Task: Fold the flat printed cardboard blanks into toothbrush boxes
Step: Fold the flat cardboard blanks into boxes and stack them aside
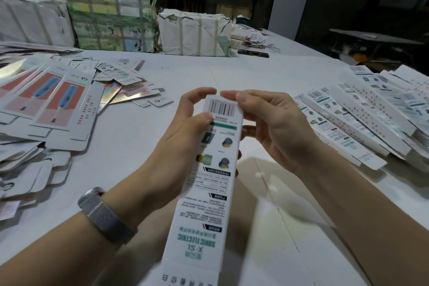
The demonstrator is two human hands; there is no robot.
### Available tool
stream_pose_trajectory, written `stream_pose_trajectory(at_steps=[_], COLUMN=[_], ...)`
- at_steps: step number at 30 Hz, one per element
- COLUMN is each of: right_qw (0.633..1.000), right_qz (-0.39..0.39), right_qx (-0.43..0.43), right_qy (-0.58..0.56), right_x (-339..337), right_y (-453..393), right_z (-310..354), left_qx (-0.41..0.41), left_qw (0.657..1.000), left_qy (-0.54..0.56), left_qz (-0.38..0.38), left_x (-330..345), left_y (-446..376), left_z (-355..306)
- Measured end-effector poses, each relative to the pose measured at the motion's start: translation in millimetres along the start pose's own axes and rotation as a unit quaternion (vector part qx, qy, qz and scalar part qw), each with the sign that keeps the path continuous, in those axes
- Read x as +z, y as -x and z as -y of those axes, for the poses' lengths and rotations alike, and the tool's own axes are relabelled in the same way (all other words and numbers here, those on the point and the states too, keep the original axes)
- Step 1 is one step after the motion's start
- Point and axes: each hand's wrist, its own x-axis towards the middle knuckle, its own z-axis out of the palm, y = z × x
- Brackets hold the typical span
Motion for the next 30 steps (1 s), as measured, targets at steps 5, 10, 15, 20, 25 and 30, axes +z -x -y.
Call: stream_pose_trajectory(at_steps=[5, 10, 15, 20, 25, 30], right_qw=[1.000, 0.999, 0.994, 0.975, 0.925, 0.876], right_qz=[0.007, 0.026, -0.054, -0.039, 0.024, -0.124], right_qx=[-0.014, -0.010, -0.046, -0.067, -0.081, -0.071], right_qy=[-0.003, -0.034, 0.088, 0.207, 0.372, 0.462], right_x=[2, 3, 19, 20, 16, -23], right_y=[0, 1, 6, 9, 11, 1], right_z=[-2, -2, -5, -1, 7, 28], left_qx=[-0.009, 0.002, 0.075, 0.103, 0.148, 0.054], left_qw=[0.999, 1.000, 0.995, 0.991, 0.974, 0.993], left_qy=[0.031, 0.027, -0.034, 0.046, 0.018, -0.013], left_qz=[0.001, 0.002, -0.059, -0.070, -0.172, -0.105], left_x=[0, -1, 3, 12, 11, -5], left_y=[1, -1, -8, -6, -14, -14], left_z=[0, 1, 7, 5, 10, 15])
